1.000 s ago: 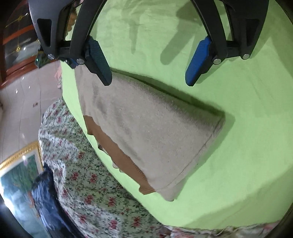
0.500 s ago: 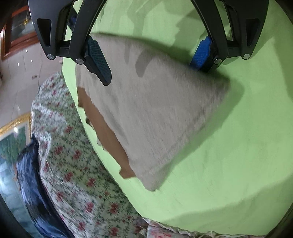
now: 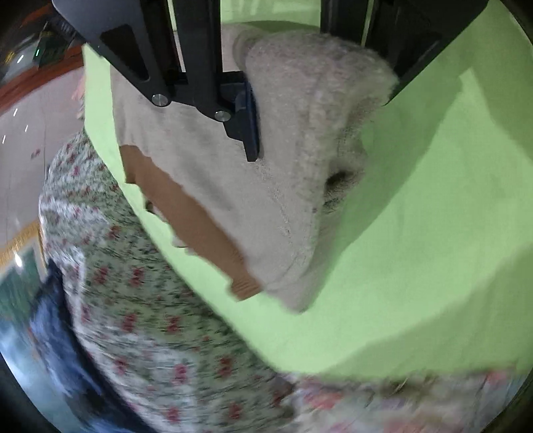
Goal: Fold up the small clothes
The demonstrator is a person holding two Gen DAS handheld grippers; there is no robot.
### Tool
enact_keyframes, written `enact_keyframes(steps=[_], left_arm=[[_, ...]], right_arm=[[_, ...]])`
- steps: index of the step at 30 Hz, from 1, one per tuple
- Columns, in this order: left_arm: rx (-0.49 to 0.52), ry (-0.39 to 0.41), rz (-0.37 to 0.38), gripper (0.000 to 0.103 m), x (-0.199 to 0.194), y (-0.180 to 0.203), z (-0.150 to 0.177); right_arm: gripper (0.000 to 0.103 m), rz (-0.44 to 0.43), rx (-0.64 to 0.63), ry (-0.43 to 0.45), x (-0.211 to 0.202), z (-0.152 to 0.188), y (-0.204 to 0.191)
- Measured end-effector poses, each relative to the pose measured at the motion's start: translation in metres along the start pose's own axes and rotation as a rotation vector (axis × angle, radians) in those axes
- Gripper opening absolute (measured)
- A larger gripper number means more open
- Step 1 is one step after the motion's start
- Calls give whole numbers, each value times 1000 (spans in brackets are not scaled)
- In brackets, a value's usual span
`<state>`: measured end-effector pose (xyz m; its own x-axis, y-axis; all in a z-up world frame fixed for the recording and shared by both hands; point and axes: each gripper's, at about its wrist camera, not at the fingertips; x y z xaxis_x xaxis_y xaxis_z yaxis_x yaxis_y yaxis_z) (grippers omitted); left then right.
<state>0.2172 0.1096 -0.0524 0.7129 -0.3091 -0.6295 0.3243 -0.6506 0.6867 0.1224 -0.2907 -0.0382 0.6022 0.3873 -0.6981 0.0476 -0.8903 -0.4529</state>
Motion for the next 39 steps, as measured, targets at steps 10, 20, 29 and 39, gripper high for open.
enact_keyframes(steps=[10,20,29,39], left_arm=[[321,-80,192,9,5,121,50],[409,-223,175,8,56,140,111],[516,-164,80,8,50,155,124],[629,-200,179,9,60,232,172]], right_arm=[[35,-58,29,7,0,-48,30],[65,-327,31,-124,81,-98,15],[16,-290,-61,-171,153,-143,-22],[15,-188,-228,-22,57,-175,3]])
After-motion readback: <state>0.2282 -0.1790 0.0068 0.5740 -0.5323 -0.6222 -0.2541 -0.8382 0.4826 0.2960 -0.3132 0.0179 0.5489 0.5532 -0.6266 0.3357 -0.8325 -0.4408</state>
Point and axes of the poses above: each gripper's, at about its wrist camera, not at the fingertips, and x roughly the way its jaws point, y to its right, z to its underside, and after that the axes turned 13 degrees about -x, right-handed
